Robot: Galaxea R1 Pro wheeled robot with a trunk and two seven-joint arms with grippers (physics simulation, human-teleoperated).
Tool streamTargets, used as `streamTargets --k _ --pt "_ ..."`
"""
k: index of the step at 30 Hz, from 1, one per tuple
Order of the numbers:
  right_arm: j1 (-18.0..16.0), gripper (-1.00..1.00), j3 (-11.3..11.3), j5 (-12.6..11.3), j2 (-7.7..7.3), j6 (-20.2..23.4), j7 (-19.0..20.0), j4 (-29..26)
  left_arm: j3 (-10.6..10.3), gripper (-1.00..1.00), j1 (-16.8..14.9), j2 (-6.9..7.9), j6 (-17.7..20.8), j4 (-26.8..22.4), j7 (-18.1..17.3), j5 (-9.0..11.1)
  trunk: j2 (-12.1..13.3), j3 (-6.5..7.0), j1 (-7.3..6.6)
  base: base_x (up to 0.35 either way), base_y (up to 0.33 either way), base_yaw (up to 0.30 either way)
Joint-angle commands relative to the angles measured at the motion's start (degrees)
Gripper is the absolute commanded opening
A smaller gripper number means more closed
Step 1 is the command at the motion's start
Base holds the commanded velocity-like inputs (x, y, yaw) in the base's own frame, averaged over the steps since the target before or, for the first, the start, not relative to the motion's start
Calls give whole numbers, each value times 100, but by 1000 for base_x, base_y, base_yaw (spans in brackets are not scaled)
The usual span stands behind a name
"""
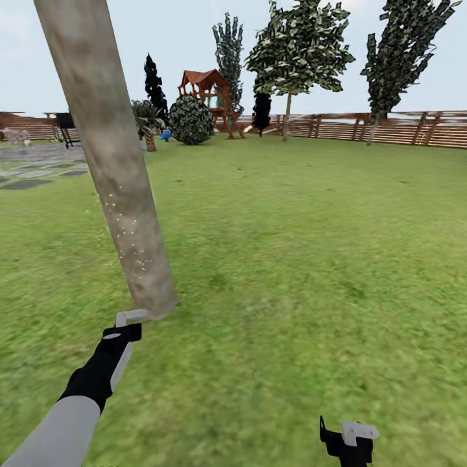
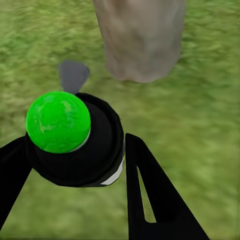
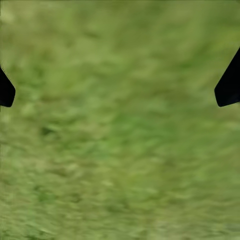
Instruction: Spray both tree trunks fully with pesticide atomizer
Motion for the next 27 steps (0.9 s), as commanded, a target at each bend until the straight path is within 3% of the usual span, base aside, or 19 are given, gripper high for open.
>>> streamTargets --k 1,5,19,27 --pt "-2 100 0 0 0 0 0 0 0 -100 0 0 0 -1 0 -4 0 -2 0 143 -272 278" --pt "1 100 -6 0 0 0 0 1 0 -100 0 6 0 -7 0 -4 0 -9 0 143 -271 199" --pt "0 100 -9 0 -9 -4 0 -3 6 -100 -2 12 3 -8 0 -2 0 -10 0 137 -271 14" --pt "-1 100 -9 0 -8 -2 0 0 17 -100 2 40 -77 -1 0 31 0 -10 0 85 -271 241"
